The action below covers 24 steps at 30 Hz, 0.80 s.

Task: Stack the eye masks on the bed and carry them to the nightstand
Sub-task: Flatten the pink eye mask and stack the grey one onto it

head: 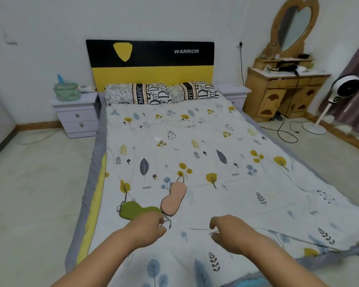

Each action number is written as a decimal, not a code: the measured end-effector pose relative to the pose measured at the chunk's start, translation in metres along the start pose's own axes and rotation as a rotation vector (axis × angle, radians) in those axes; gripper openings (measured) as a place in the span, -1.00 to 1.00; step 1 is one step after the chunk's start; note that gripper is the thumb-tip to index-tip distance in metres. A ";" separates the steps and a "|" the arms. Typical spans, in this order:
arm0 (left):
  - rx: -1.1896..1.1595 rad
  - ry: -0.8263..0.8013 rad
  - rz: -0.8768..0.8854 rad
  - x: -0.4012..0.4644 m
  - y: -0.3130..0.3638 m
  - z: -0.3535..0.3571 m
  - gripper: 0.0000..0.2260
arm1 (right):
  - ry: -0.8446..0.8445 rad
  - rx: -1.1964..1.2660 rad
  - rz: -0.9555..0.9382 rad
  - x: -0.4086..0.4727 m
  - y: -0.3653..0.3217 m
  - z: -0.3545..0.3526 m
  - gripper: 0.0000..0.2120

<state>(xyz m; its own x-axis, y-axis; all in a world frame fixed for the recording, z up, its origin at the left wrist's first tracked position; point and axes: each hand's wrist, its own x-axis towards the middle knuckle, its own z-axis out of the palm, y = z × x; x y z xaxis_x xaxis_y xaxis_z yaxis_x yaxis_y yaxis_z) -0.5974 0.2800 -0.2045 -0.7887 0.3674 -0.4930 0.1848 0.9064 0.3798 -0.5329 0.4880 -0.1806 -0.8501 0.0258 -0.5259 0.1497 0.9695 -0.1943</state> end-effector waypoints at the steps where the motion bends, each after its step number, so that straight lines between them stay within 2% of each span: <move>1: -0.014 0.010 -0.011 0.014 0.005 -0.002 -0.68 | 0.001 -0.010 -0.007 0.013 0.008 -0.007 -0.64; 5: -0.112 0.062 -0.105 0.073 0.026 -0.002 -0.73 | 0.009 -0.027 -0.037 0.068 0.044 -0.035 -0.65; 10: -0.267 0.033 -0.195 0.141 0.046 0.008 -0.75 | -0.003 -0.071 -0.077 0.136 0.082 -0.051 -0.68; 13: -0.300 0.080 -0.263 0.175 0.045 0.020 -0.91 | -0.019 -0.091 -0.083 0.177 0.094 -0.050 -0.69; 17: -0.337 0.161 -0.369 0.215 0.030 0.038 -0.71 | -0.023 -0.101 -0.150 0.229 0.099 -0.033 -0.69; 24: -0.364 0.196 -0.503 0.292 -0.015 0.081 -0.74 | 0.022 -0.159 -0.210 0.327 0.094 0.023 -0.72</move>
<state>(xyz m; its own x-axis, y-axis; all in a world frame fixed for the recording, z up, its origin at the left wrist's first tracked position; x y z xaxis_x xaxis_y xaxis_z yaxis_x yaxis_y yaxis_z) -0.7825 0.3905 -0.4178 -0.8258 -0.1600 -0.5408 -0.4186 0.8165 0.3975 -0.7853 0.5823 -0.3899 -0.8654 -0.1762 -0.4691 -0.1110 0.9803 -0.1635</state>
